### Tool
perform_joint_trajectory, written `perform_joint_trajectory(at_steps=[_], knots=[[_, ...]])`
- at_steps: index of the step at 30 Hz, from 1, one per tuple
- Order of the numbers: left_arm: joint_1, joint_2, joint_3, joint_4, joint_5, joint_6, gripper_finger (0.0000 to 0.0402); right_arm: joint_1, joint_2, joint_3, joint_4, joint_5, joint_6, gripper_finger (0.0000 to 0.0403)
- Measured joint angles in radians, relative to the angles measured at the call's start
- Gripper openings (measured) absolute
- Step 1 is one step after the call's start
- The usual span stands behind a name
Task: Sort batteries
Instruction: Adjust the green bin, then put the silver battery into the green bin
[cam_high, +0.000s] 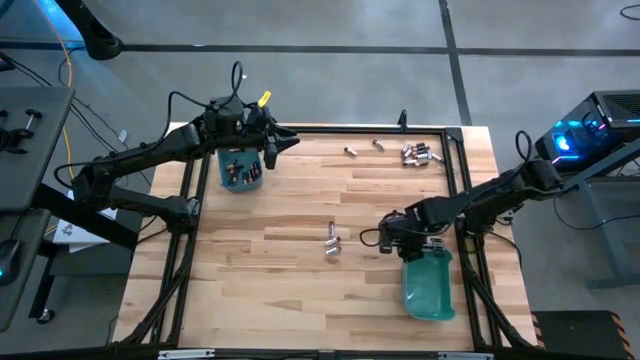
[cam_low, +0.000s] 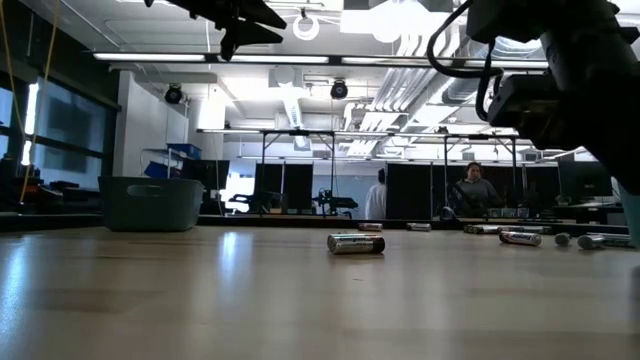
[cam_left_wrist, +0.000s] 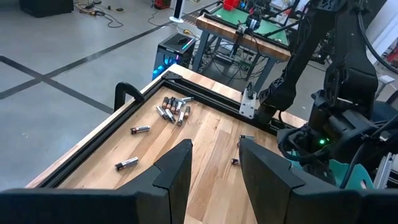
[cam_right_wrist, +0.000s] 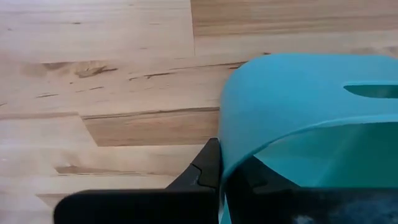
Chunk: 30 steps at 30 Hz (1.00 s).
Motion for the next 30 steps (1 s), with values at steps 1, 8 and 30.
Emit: perform_joint_trajectory(at_steps=[1,8,30], knots=[[0.000,0.000,0.000,0.000,0.000,0.000,0.0129,0.000,0.000,0.000,0.000,0.000,-0.007,0.0000],[0.000,0.000,0.000,0.000,-0.001,0.000,0.0129,0.000,0.000,0.000,0.003,-0.009,-0.070,0.0055],[0.000,0.000,0.000,0.012,-0.003,-0.001,0.0129,-0.210,-0.204,0.259,-0.649,0.280,-0.338,0.0197]])
